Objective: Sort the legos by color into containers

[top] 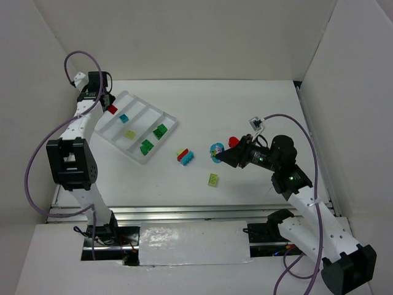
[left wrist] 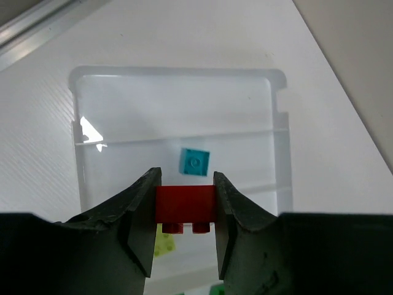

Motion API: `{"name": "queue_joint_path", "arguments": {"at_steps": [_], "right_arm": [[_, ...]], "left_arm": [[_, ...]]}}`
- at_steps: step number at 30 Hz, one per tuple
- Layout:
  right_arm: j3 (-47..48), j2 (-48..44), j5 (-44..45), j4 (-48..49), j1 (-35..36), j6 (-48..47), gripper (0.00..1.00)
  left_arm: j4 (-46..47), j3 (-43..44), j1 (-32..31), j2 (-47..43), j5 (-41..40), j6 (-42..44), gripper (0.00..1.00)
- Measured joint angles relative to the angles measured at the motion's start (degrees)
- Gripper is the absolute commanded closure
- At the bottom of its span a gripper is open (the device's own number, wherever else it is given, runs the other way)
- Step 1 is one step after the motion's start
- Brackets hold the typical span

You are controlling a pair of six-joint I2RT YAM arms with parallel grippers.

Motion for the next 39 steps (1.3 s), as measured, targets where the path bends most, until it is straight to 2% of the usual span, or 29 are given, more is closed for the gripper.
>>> {"name": "queue_joint_path", "arguments": {"at_steps": [5, 7, 15, 23, 27, 28, 30, 33, 39], "right_arm": [[-1.7, -2.6, -1.4, -1.4, 0.0, -0.8, 1.00], [-1.8, -2.5, -2.4, -1.6, 0.0, -1.3, 1.00], [-1.8, -0.4, -5.4, -2.4, 0.0, -2.3, 1.00], [-1.7, 1.3, -7.0, -2.4, 0.0, -2.3, 1.00], [-1.8, 1.9, -7.5, -2.4, 0.0, -2.3, 1.00], [-1.8, 2.0, -7.6, -2.4, 0.0, -2.3, 1.00], [-1.7, 2.0, -7.8, -2.4, 0.0, -2.3, 1.00], [-1.8, 2.1, -7.9, -2.4, 0.0, -2.3, 1.00], [-1.8, 2.2, -8.0, -2.4, 0.0, -2.1, 1.00]], "left_arm": [[5.6, 3.9, 0.5, 7.3, -5.9, -1.2, 1.00], [8.5, 4.0, 1.0, 8.9, -6.5, -1.3, 0.96], [18.2, 5.0, 2.3, 15.9, -7.1, -0.8, 0.93], [21.6, 6.2, 2.3, 20.1, -6.2, 0.5, 0.72], [23.2, 6.1, 2.8, 20.1, -4.7, 0.4, 0.48], [24.0, 5.5, 3.0, 20.1, -4.3, 0.2, 0.38], [25.5, 4.0, 3.6, 20.1, -3.5, 0.1, 0.29], [25.9, 1.5, 4.1, 20.1, -2.5, -0.4, 0.25], [26.9, -2.5, 4.8, 19.8, -1.1, -1.7, 0.24]]}}
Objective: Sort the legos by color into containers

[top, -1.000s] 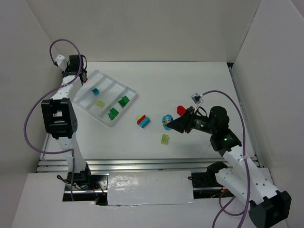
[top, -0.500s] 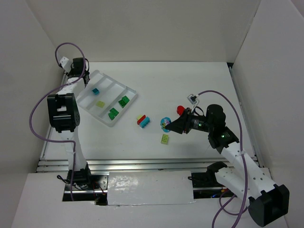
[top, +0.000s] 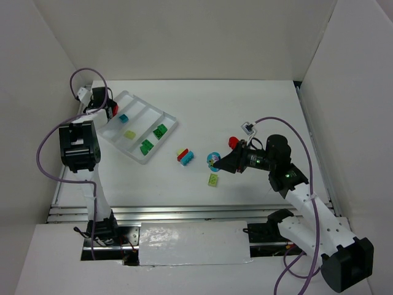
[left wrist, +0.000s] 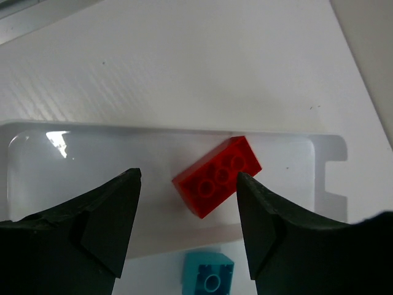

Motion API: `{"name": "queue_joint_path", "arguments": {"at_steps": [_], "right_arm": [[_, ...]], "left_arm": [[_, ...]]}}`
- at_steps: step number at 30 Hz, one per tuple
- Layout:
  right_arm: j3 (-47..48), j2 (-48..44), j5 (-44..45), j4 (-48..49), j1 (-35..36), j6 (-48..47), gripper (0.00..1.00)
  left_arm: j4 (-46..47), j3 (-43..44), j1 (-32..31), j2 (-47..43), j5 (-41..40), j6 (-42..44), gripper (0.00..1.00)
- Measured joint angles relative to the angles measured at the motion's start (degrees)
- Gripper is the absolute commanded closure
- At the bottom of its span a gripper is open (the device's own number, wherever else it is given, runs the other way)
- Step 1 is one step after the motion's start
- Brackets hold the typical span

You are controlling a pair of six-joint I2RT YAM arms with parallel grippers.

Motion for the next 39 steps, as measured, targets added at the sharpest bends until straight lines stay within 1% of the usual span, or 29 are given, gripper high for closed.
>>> {"name": "queue_joint_path", "arguments": {"at_steps": [2, 4, 5, 8, 11, 13, 15, 17, 20, 22, 23, 25, 27, 30, 32, 35, 39], "right_arm": [[0.0, 0.4, 0.0, 0.0, 0.0, 0.0, 1.00], [0.0, 1.6, 0.0, 0.3, 0.0, 0.0, 1.00], [0.0, 2.4, 0.0, 0.9, 0.0, 0.0, 1.00], [0.1, 5.4, -0.3, 2.1, 0.1, 0.3, 1.00], [0.5, 8.7, -1.6, 3.8, 0.2, 1.2, 1.00], [0.9, 10.7, -2.9, 5.7, 0.2, 2.6, 1.00], [1.5, 12.2, -4.6, 8.0, 0.3, 4.4, 1.00], [2.1, 13.0, -6.2, 10.6, 0.5, 6.6, 1.00], [2.2, 13.0, -9.4, 15.8, 0.8, 10.6, 1.00], [2.3, 13.0, -11.6, 19.7, 1.4, 13.6, 1.00], [2.3, 12.8, -12.3, 21.6, 1.8, 15.3, 1.00], [2.3, 11.8, -13.2, 24.0, 3.0, 17.0, 1.00], [2.5, 9.7, -13.0, 23.7, 5.3, 16.8, 1.00], [3.4, 6.3, -12.4, 21.4, 9.1, 14.9, 1.00], [4.1, 4.8, -12.0, 21.4, 10.8, 14.1, 1.00], [4.2, 3.9, -11.5, 21.3, 11.3, 13.7, 1.00], [4.2, 4.1, -10.3, 20.9, 11.4, 13.7, 1.00]], "left_arm": [[0.3, -2.4, 0.0, -1.1, 0.5, -0.7, 0.14], [-0.2, -5.0, 0.0, -3.1, 1.2, -1.2, 0.12], [-0.9, -6.1, 0.0, -4.7, 1.3, -1.4, 0.08], [-5.3, -7.1, -0.8, -11.2, 1.4, -1.3, 0.02], [-8.4, -7.3, -2.7, -20.9, 4.5, -0.7, 0.02], [-8.2, -9.0, -5.2, -29.2, 9.7, 0.6, 0.02], [-6.2, -13.3, -8.6, -38.1, 17.4, 1.7, 0.02], [-1.4, -20.7, -13.5, -47.4, 27.1, 2.3, 0.01], [6.0, -31.8, -21.2, -55.8, 43.0, 2.0, 0.02], [9.2, -36.4, -26.5, -57.3, 52.5, 1.8, 0.02], [9.7, -37.8, -28.8, -57.3, 55.6, 1.7, 0.01], [9.8, -40.1, -33.2, -57.9, 60.3, 1.7, 0.01], [9.9, -42.1, -37.8, -60.0, 63.3, 0.7, 0.01], [11.8, -42.6, -42.0, -64.0, 64.3, -1.0, 0.04], [13.3, -42.6, -43.5, -65.5, 64.3, -1.4, 0.05], [16.0, -42.6, -45.3, -66.0, 64.1, -2.9, 0.09], [16.9, -42.6, -46.3, -65.9, 64.1, -4.1, 0.10]]}}
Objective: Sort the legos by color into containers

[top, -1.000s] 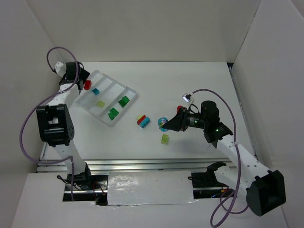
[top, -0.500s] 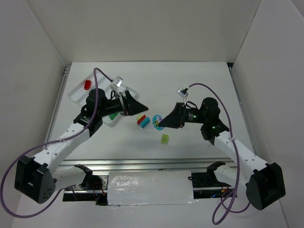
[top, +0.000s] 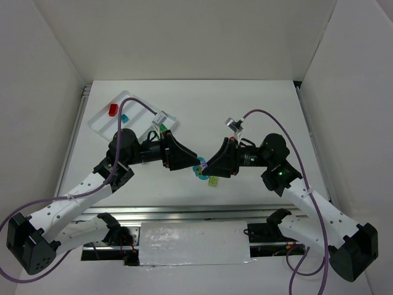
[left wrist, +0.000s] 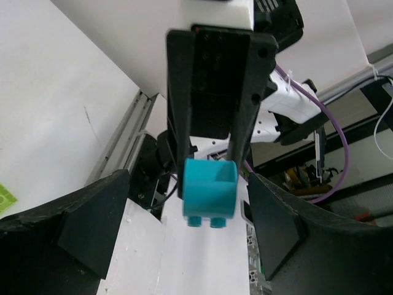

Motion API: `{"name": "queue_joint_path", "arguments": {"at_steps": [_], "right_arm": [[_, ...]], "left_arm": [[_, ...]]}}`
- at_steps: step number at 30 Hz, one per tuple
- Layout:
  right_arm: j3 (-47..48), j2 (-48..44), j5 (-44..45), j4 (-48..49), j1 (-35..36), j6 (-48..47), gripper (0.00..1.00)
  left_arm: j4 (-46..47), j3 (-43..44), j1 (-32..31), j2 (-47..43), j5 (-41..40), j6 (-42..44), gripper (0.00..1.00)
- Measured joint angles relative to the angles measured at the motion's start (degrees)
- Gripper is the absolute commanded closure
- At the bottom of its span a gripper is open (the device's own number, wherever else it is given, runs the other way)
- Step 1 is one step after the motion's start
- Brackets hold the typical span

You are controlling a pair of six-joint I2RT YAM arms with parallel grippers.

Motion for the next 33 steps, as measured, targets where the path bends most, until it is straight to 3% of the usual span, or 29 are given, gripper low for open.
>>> {"name": "queue_joint_path", "arguments": {"at_steps": [2, 5, 8, 11, 12, 14, 16, 18, 21, 24, 29, 33], "right_arm": [[0.1, 0.2, 1.2, 0.0, 0.0, 0.0, 1.00], [0.1, 0.2, 2.9, -0.3, 0.0, -0.3, 1.00], [0.1, 0.2, 4.3, -0.6, 0.0, -0.7, 1.00], [0.8, 0.5, 4.6, -1.1, -0.1, -0.9, 1.00], [1.3, 0.7, 4.9, -1.5, -0.1, -0.9, 1.00], [1.6, 1.1, 4.8, -1.5, -0.1, -1.1, 0.98], [1.7, 1.4, 4.5, -1.2, -0.1, -0.8, 0.65], [1.7, 1.7, 3.9, -0.8, -0.1, -0.5, 0.05], [1.6, 2.1, 5.1, -1.2, -0.2, -1.2, 0.00], [1.6, 1.3, 9.6, -5.8, -1.4, -3.3, 0.00], [1.1, -0.1, 20.9, -15.2, -3.8, -7.0, 0.00], [-0.6, -0.1, 24.9, -19.4, -3.9, -8.5, 0.00]], "left_arm": [[0.0, 0.0, -0.7, 0.0, 0.1, 0.0, 0.09], [0.0, 0.0, -1.2, -0.1, 0.7, 0.0, 0.19], [0.1, 0.0, -1.2, -0.1, 1.5, -0.2, 0.37], [-0.2, 0.0, -1.1, -0.1, 1.4, 0.1, 0.65], [0.0, 0.0, -1.0, -0.1, 1.7, 0.1, 0.84], [0.5, 0.0, -0.9, -0.2, 1.4, 0.4, 0.99], [0.2, 0.1, -0.8, -0.2, 1.3, 0.5, 1.00], [-0.1, 0.1, -0.8, -0.2, 1.0, 0.5, 1.00], [-2.9, 1.1, -1.0, -0.3, -1.5, 1.8, 1.00], [-12.2, 5.9, 1.4, -0.2, -8.2, 4.7, 1.00], [-27.4, 14.4, 18.8, 3.3, -26.0, 7.6, 1.00], [-35.7, 18.5, 29.0, 13.1, -40.1, 7.3, 1.00]]}}
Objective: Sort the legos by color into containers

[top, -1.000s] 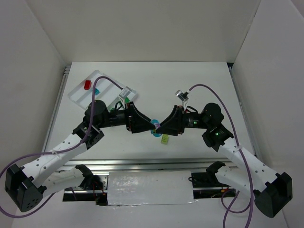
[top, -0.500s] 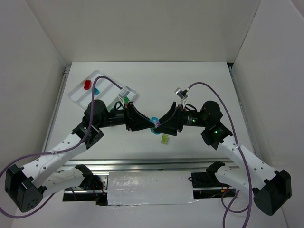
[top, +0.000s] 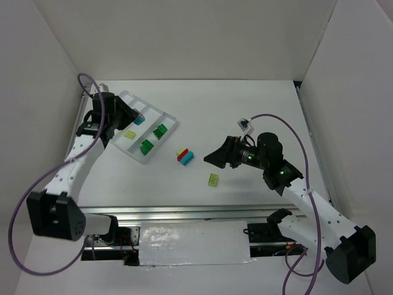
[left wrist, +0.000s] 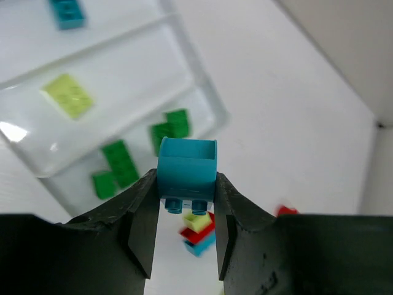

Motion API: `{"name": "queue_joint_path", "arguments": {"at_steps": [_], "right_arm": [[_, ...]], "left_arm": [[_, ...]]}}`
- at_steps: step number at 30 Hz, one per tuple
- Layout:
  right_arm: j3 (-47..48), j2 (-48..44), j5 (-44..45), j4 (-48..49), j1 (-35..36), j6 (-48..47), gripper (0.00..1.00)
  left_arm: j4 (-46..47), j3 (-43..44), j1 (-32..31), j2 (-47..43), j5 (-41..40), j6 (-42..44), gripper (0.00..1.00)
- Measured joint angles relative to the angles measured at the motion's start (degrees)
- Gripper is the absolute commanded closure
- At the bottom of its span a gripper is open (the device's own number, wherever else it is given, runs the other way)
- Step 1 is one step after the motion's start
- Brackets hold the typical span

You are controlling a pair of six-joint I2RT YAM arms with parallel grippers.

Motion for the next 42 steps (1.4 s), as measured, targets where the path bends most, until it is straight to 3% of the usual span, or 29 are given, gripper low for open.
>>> {"name": "queue_joint_path", "arguments": {"at_steps": [4, 9, 10, 19, 27, 30, 34, 37, 38, 39, 42], "right_arm": [[-1.3, -0.2, 1.4, -3.0, 0.0, -1.3, 0.00], [-1.3, -1.3, 1.4, -4.7, 0.0, -3.0, 0.00], [-1.5, -1.7, 1.4, -4.7, 0.0, -3.4, 0.00], [-3.1, -2.8, 1.0, -5.8, 0.0, -5.1, 0.00], [-3.1, -1.8, 0.9, -7.3, -0.1, -6.8, 0.00], [-3.1, -0.7, 0.7, -7.5, -0.1, -7.0, 0.00], [-3.0, 0.5, 0.6, -7.5, -0.2, -7.1, 0.00], [-3.0, 1.3, 0.2, -7.5, -0.2, -7.1, 0.00], [-3.0, 1.6, 0.1, -7.5, -0.2, -7.1, 0.00], [-3.0, 1.9, -0.1, -7.5, -0.2, -7.1, 0.00], [-2.9, 2.9, -0.4, -7.5, -0.2, -7.1, 0.00]], "left_arm": [[-4.4, 5.4, 4.5, 15.2, -7.2, -1.3, 1.00], [-6.8, 16.6, 7.6, 30.8, -10.2, -1.4, 1.00], [-6.5, 18.8, 8.2, 32.9, -10.3, -1.4, 0.96], [-5.3, 36.7, 11.3, 46.8, -9.8, -1.3, 0.92], [-5.0, 38.6, 11.7, 53.4, -7.6, -1.2, 0.78], [-4.8, 38.6, 11.7, 54.6, -6.5, -1.2, 0.70], [-3.8, 38.6, 11.7, 54.9, -5.2, -1.2, 0.41], [-2.3, 38.6, 11.7, 54.9, -4.5, -0.9, 0.26], [-2.1, 38.6, 11.7, 54.9, -4.4, -1.0, 0.08], [-1.9, 38.5, 11.6, 54.8, -4.4, -0.9, 0.00], [-1.4, 37.8, 11.6, 54.4, -4.2, -1.0, 0.00]]}}
